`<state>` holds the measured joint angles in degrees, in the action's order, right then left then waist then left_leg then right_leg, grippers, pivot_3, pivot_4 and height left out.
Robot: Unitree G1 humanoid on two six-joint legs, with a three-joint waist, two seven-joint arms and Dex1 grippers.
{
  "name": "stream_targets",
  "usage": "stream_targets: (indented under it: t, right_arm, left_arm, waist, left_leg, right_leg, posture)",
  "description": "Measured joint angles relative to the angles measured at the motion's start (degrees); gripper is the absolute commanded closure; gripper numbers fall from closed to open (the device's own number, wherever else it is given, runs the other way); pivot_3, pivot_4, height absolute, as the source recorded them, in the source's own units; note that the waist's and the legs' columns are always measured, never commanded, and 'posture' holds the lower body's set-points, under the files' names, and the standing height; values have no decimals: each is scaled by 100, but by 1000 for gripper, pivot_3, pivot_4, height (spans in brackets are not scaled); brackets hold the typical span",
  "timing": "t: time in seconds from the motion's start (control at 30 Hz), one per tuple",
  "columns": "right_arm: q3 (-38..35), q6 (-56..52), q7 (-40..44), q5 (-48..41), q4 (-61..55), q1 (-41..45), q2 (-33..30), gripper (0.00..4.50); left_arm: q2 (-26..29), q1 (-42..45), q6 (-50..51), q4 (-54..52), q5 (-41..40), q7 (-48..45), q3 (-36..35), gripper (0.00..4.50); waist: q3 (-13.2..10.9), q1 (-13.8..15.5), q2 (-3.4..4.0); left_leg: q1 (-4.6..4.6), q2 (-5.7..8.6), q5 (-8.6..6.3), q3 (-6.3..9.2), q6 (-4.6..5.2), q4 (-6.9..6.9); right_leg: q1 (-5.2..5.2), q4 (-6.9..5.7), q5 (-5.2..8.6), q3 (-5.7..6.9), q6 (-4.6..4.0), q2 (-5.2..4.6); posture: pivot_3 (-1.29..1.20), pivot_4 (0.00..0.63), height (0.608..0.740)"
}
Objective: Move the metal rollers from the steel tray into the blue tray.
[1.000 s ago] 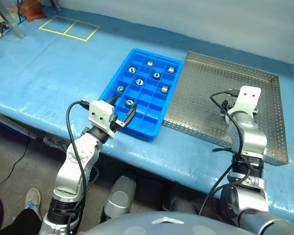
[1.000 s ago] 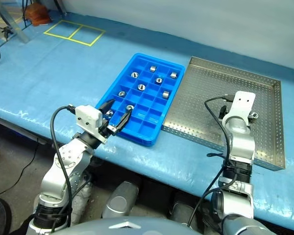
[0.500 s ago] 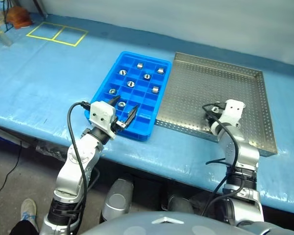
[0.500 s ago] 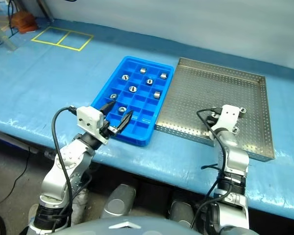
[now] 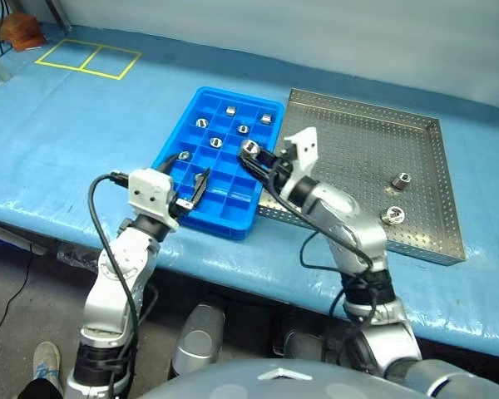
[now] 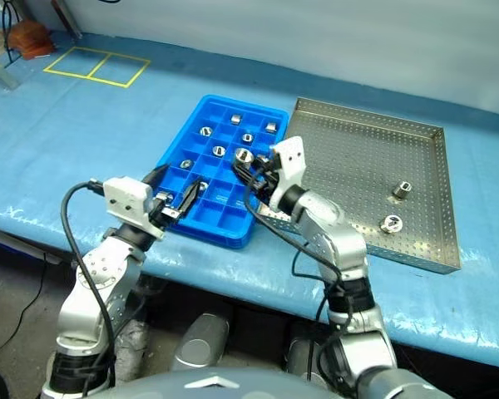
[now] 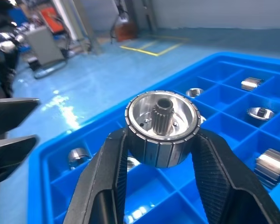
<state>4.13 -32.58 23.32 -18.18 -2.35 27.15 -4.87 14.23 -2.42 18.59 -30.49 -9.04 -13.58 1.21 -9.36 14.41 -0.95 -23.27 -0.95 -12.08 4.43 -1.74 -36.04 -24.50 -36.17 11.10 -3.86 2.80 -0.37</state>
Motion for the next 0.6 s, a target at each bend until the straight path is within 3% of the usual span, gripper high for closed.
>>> stream_targets:
  t: [0.2, 0.57, 0.6]
  right_arm:
    - [107, 381, -605, 729, 1066, 478, 65, 2851]
    - [260, 345, -661, 991, 2134, 1009, 324, 2851]
    - [299, 386, -732, 1093, 2243, 1071, 323, 2501]
  left_arm:
    - [63, -138, 1, -55, 38, 79, -141, 923]
    - [160, -132, 79, -95, 208, 74, -112, 923]
    - [160, -128, 84, -95, 209, 70, -109, 923]
  waist:
    - [0, 192, 0]
    - [-1, 414, 2]
    - [-1, 423, 2]
  left_leg:
    - [-19, 0, -2, 2, -9, 9]
    - [-24, -1, -7, 1, -19, 9]
    - [-22, -1, -7, 1, -19, 9]
  right_leg:
    - [-20, -1, -2, 1, 1, 2]
    - [-24, 5, -1, 2, 1, 5]
    - [-22, 5, -1, 2, 1, 5]
  posture:
    - [477, 150, 740]
    - [464, 150, 740]
    - [464, 150, 740]
